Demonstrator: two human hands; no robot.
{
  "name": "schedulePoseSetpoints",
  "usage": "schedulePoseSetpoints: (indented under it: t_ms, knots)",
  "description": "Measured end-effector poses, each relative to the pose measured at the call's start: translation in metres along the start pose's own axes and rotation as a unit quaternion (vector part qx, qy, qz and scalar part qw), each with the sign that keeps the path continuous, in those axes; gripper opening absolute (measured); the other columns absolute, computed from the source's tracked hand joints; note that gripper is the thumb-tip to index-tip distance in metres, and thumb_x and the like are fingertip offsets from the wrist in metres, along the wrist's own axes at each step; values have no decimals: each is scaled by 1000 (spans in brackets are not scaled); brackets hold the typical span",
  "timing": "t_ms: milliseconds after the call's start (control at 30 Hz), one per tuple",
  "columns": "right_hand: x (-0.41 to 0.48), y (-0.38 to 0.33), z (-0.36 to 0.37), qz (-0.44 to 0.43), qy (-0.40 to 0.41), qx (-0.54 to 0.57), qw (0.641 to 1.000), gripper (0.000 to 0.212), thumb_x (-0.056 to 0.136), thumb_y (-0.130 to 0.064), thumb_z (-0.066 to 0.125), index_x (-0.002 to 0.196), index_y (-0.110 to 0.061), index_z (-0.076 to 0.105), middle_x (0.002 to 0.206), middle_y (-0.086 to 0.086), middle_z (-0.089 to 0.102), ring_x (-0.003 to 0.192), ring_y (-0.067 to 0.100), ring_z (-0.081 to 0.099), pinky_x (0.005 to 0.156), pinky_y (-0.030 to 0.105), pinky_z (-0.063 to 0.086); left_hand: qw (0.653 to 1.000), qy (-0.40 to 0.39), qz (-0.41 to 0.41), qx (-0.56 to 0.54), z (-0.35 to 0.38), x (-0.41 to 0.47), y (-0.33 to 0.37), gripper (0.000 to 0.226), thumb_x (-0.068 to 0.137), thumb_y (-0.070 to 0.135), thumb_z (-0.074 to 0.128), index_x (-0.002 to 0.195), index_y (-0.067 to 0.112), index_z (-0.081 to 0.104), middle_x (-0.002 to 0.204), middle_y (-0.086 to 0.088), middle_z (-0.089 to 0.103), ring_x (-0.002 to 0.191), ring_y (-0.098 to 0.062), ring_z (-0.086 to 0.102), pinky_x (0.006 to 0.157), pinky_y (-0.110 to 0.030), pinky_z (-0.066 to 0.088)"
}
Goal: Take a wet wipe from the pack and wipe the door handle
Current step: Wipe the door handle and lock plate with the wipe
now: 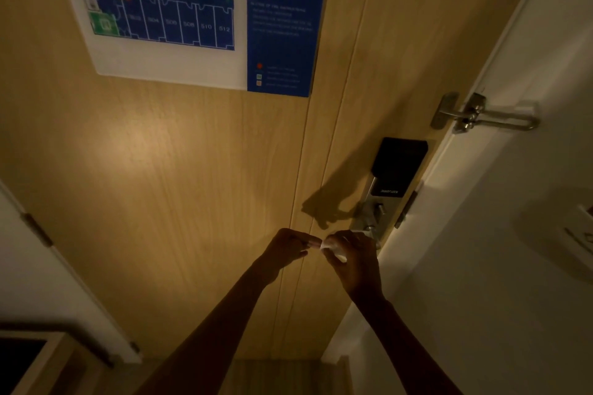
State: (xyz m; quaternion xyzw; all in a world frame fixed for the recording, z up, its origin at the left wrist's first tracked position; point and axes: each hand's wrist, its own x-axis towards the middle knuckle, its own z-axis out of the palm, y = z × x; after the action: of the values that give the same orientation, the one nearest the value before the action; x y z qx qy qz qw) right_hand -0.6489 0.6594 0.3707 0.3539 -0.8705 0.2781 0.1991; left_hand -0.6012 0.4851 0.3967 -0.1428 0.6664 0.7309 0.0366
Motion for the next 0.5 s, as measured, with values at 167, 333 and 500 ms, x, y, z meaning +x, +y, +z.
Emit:
schedulePoseSetpoints:
  t_ms: [167, 333, 500]
  knots:
    - [-2, 5, -6, -24, 11, -31, 999, 21, 80, -27, 77, 99, -23, 70, 100, -8, 70, 102, 11, 58, 88, 34, 47, 1000, 5, 7, 6, 2, -1, -2, 28, 89, -4, 47, 106, -2, 69, 106, -9, 71, 100, -11, 66, 79, -17, 52]
    - [-4, 15, -14, -51, 20, -42, 998, 20, 81, -21, 76, 100, -21, 69, 101, -6, 70, 104, 12, 57, 88, 37, 49, 1000, 25, -7, 17, 6, -2, 0, 29, 90, -4, 47, 107, -2, 70, 114, -14, 70, 108, -20, 64, 80, -19, 50]
    - [4, 6, -9, -33, -9, -100, 994, 26, 74, -27, 80, 98, -19, 71, 99, -2, 72, 98, 18, 64, 86, 29, 43, 999, 35, -4, 17, 9, -4, -1, 27, 91, -5, 47, 109, -5, 67, 115, -17, 68, 102, -18, 63, 76, -16, 50]
